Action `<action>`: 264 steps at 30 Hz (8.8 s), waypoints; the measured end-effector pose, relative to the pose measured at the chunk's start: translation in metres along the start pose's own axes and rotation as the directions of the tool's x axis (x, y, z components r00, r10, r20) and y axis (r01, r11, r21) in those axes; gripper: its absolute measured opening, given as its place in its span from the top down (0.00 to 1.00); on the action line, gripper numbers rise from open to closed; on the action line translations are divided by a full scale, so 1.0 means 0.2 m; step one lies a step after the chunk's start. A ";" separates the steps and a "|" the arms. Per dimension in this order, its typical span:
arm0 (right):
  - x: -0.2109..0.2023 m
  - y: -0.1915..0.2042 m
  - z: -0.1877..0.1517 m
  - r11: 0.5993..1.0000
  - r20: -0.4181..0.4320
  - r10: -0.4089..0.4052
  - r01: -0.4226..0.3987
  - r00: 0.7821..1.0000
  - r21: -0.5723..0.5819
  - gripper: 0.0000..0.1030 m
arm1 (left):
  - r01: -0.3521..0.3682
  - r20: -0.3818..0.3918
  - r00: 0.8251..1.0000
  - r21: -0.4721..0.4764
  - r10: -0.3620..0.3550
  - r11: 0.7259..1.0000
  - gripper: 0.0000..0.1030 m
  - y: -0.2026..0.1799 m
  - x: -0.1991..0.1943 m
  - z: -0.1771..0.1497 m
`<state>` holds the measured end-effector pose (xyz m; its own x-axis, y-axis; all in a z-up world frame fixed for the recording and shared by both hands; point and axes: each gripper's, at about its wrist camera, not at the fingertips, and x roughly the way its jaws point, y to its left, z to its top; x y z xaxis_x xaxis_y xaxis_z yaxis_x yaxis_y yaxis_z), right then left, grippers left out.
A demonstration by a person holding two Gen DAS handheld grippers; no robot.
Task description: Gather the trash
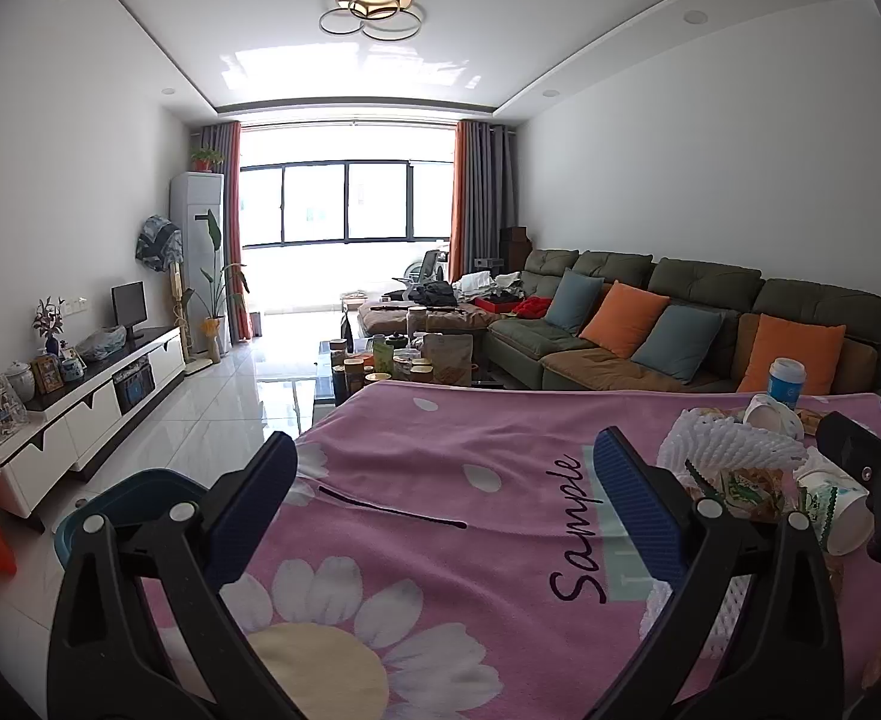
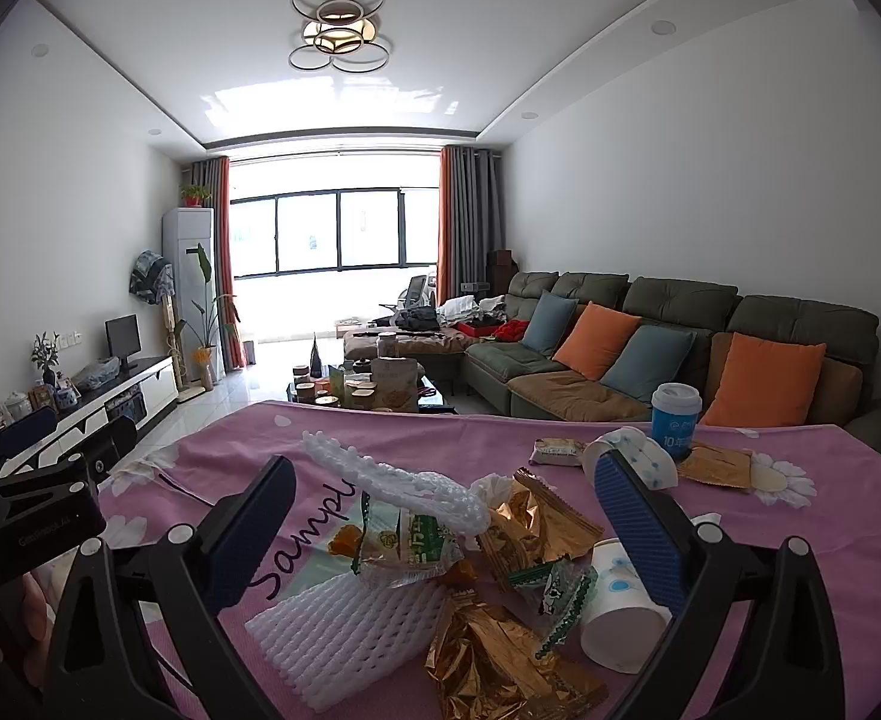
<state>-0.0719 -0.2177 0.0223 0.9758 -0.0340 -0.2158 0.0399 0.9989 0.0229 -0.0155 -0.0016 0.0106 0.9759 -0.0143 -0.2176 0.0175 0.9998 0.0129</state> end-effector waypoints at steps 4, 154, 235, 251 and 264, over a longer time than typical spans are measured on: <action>0.00 0.00 0.00 1.000 0.001 0.001 -0.001 1.000 0.002 0.06 | 0.000 0.000 1.000 0.001 0.000 1.000 0.05 0.00 0.00 0.00; 0.96 1.72 -0.01 0.563 -0.565 0.727 -0.809 0.390 0.166 0.93 | -0.274 -0.481 0.865 -0.213 0.143 0.938 0.86 1.67 0.37 -0.42; 0.24 -0.85 -0.25 0.931 -0.372 0.152 -0.006 0.916 0.366 0.44 | 0.552 -0.547 0.680 -0.055 -0.487 0.832 0.65 -0.47 0.63 -0.18; 0.29 -0.90 -0.36 0.785 -0.333 0.383 -0.114 0.861 0.609 0.62 | 0.548 -0.505 0.687 -0.111 -0.522 0.829 0.77 -0.34 0.58 -0.14; 0.22 -0.80 -0.20 0.854 -0.299 0.334 -0.153 0.894 0.497 0.83 | 0.514 -0.459 0.723 -0.141 -0.516 0.846 0.77 -0.11 0.45 -0.10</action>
<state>-0.0438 -0.3780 -0.0293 0.8211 0.3129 -0.4774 -0.0085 0.8430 0.5378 0.0669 -0.0239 -0.0280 0.5970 -0.5186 -0.6121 0.4858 0.8408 -0.2386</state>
